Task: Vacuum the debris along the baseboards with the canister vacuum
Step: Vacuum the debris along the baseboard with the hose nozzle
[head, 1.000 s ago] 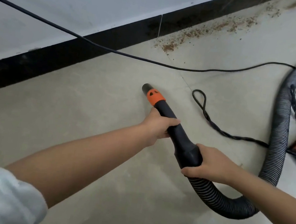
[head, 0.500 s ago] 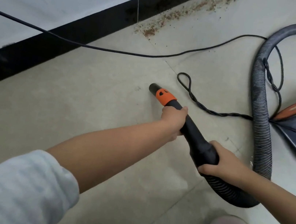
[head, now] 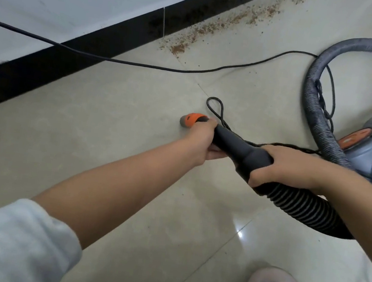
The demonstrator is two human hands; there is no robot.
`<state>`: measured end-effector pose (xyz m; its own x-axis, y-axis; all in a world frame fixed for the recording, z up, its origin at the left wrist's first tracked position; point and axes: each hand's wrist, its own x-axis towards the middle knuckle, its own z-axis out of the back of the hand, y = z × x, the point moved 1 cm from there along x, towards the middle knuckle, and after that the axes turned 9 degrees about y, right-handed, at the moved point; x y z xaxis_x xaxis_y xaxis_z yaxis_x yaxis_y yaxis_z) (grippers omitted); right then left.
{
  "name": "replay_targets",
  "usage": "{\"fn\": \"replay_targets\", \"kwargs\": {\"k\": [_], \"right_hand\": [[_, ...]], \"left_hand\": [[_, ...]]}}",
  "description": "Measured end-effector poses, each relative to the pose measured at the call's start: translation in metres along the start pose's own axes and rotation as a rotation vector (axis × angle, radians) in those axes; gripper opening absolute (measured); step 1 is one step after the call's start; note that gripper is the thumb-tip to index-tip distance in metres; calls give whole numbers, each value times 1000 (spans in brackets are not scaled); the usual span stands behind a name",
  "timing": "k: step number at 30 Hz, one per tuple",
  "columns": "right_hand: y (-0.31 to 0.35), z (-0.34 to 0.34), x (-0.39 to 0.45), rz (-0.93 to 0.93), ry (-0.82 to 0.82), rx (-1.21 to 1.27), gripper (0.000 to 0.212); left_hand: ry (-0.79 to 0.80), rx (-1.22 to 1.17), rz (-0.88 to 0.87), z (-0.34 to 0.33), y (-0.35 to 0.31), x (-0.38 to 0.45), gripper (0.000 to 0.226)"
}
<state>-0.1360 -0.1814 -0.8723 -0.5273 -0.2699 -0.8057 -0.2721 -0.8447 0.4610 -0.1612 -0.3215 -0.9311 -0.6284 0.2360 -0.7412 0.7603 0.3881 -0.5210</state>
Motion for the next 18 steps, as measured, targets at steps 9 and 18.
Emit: {"fn": "replay_targets", "kwargs": {"k": [9,18], "right_hand": [[-24,-3,-5,25,-73,118,19],[56,-34,75,209,29,-94,16]], "left_hand": [[-16,67,8,-27,10,17,24],[-296,95,-158,77,-35,9,40]]}}
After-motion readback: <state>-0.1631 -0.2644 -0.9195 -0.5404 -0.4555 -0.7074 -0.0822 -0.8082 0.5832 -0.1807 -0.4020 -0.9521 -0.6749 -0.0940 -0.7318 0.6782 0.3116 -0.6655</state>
